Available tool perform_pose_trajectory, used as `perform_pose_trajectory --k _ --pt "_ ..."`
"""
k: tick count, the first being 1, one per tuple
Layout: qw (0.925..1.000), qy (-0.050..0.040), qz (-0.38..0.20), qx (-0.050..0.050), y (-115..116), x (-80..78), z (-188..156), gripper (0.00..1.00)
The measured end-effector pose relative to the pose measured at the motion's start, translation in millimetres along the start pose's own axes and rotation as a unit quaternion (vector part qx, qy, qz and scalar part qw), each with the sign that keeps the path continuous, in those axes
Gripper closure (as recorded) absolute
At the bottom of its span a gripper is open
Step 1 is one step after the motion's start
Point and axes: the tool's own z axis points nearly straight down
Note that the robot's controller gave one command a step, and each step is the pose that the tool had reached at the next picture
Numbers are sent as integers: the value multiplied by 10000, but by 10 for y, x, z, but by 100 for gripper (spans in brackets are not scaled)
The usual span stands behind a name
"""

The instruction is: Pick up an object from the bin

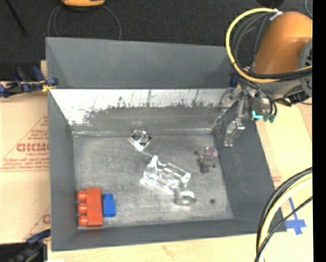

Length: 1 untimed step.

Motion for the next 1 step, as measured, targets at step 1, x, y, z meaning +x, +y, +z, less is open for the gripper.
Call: perform_pose_trajectory --k 1 --pt "9476 -65 -3192 -56 -115 75 1305 0"
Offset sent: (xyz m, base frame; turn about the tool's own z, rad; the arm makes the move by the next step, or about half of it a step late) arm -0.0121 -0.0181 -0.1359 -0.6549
